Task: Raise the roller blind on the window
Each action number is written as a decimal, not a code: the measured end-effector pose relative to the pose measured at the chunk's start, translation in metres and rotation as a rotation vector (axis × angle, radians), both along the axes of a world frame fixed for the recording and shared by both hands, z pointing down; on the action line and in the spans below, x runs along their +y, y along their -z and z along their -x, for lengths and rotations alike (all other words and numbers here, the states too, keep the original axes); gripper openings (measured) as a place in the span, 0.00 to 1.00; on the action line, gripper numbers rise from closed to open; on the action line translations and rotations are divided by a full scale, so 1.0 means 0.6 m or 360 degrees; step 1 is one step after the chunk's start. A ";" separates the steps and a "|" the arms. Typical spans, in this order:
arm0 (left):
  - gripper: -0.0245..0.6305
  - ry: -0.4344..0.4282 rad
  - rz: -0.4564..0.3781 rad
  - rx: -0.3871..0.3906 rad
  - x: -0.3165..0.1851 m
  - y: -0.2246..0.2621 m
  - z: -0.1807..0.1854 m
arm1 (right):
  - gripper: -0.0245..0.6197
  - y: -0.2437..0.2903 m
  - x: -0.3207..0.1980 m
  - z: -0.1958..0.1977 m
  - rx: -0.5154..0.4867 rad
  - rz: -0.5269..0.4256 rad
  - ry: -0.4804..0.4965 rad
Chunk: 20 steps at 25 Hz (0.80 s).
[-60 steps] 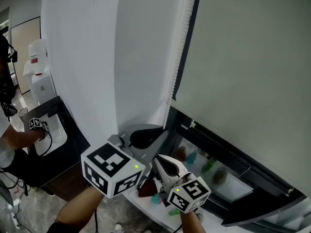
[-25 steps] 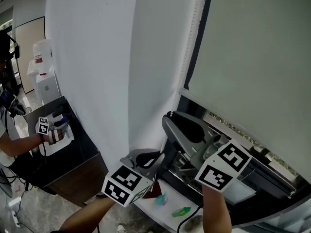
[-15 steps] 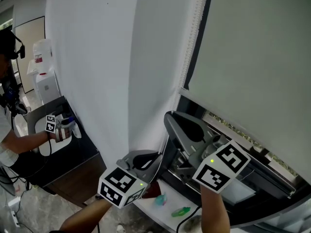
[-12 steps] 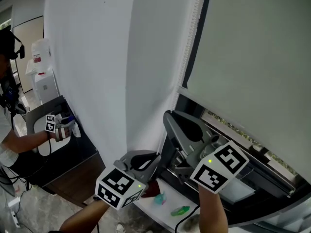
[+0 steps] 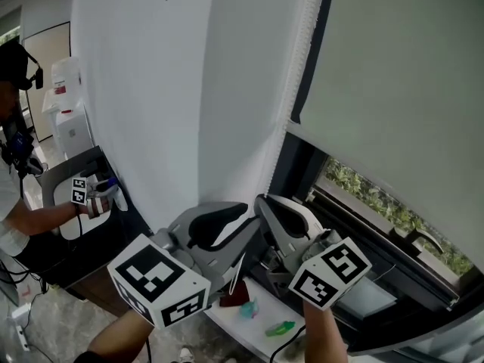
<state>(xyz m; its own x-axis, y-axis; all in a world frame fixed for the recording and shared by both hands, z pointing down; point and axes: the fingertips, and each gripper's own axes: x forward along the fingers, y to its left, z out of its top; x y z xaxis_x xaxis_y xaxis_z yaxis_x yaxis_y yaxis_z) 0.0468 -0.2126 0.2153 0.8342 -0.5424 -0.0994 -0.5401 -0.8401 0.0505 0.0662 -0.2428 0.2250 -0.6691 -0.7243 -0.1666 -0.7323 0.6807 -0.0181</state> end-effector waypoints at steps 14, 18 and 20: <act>0.24 0.0063 0.0021 -0.0070 -0.051 0.006 -0.036 | 0.05 -0.189 0.020 0.003 0.0062 0.0295 0.0002; 0.24 0.0040 -0.0012 -0.0101 -0.047 0.005 -0.046 | 0.05 -0.219 0.027 0.005 0.0059 0.0342 0.0006; 0.07 0.0058 -0.0046 -0.0118 -0.046 0.005 -0.047 | 0.05 -0.222 0.029 0.005 0.0043 0.0351 0.0008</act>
<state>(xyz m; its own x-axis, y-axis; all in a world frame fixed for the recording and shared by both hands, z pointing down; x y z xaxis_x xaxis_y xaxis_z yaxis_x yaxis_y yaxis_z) 0.0753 -0.2401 0.2120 0.8197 -0.5703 -0.0540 -0.5717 -0.8203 -0.0148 0.0630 -0.2256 0.3583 -0.6747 -0.7379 0.0135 -0.7313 0.6660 -0.1474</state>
